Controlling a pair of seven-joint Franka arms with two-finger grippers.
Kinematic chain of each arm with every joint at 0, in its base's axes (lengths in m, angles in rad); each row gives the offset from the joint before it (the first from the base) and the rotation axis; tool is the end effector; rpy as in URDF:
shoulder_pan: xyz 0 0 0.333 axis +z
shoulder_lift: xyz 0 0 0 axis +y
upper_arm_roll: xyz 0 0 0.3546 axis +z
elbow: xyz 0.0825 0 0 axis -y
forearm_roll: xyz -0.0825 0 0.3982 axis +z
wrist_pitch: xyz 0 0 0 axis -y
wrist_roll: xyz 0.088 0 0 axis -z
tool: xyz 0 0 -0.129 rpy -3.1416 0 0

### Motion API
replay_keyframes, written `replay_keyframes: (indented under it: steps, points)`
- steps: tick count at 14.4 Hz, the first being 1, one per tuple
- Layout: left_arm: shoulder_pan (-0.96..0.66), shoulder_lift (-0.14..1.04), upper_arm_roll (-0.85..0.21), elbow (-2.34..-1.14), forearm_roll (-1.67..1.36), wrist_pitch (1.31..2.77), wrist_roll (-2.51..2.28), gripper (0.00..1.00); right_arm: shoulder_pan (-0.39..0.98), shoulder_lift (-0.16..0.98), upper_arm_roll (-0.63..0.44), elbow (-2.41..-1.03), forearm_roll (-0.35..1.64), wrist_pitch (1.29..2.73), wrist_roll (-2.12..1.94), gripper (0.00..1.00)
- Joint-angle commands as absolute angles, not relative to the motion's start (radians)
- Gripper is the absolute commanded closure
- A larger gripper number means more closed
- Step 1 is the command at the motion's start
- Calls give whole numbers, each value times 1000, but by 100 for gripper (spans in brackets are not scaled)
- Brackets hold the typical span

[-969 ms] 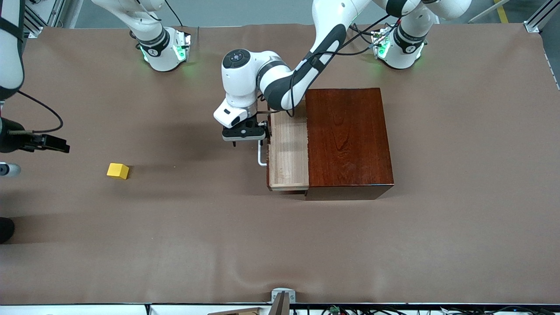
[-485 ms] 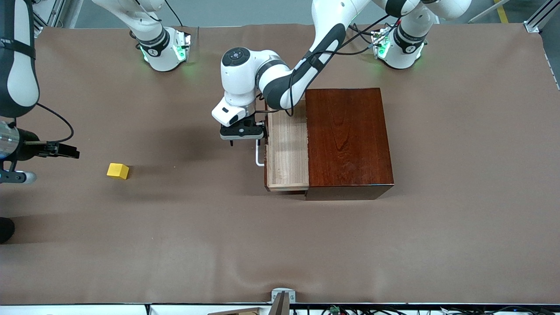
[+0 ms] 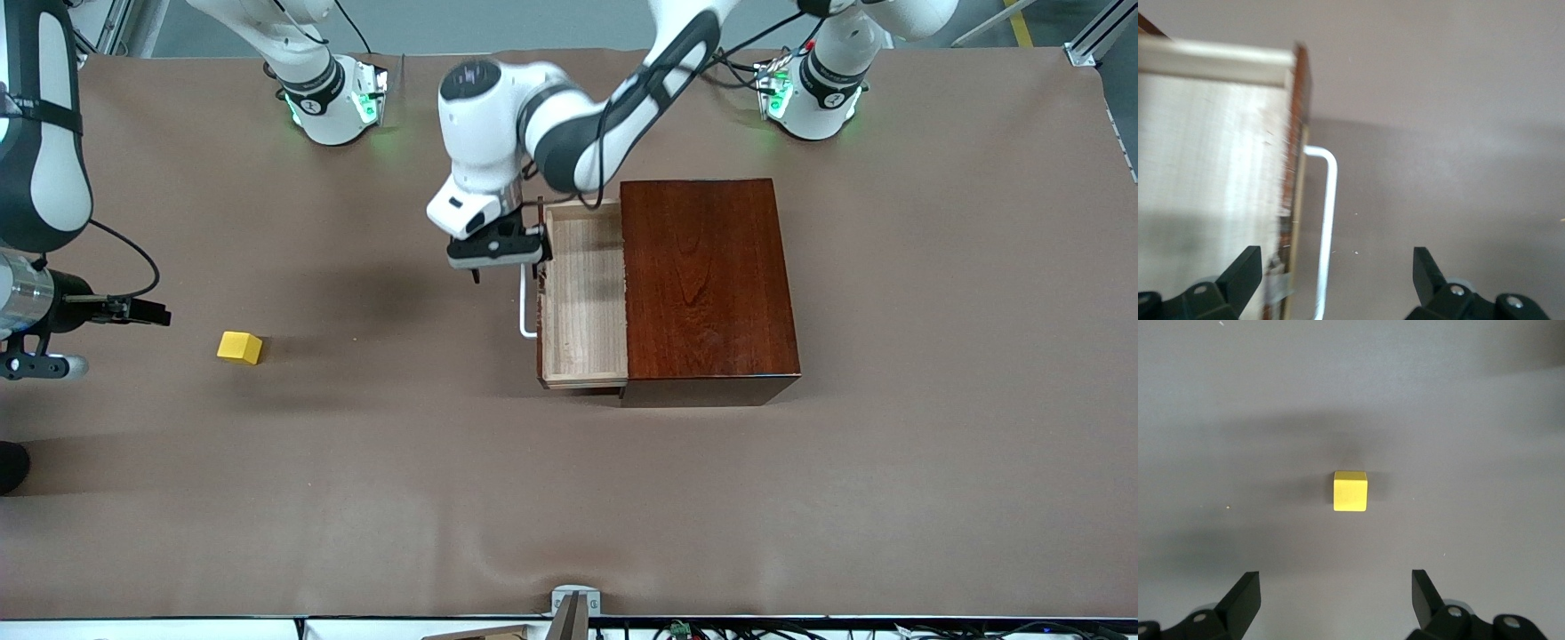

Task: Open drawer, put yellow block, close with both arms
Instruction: 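Raise the left gripper away while the right gripper reaches the yellow cube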

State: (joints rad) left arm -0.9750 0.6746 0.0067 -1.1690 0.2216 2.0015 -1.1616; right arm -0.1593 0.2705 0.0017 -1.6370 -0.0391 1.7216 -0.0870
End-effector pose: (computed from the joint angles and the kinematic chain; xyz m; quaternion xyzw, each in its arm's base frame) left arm 0.4663 -0.6495 0.4190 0.9897 0.0568 0.1305 0.0173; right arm 0.6314 -0.1050 0.4560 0.9950 -0.0304 -0.0944 0.0073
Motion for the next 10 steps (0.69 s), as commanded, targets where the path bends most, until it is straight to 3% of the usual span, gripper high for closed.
replay_keyframes:
  steps: [1,4,7,10]
  points:
    - [-908,520,2,-1193,239,1860,-1111,0,-187,288,17,-1638,-38,1733,-78,0]
    - [-856,427,12,-1204,255,1647,-1069,0,-192,317,17,-1641,-38,1781,-78,0]
    - [-749,359,11,-1204,253,1527,-932,0,-202,316,18,-1724,-38,1877,-80,0]
    - [-623,299,9,-1204,250,1464,-787,0,-199,328,18,-1732,-38,1882,-78,0]
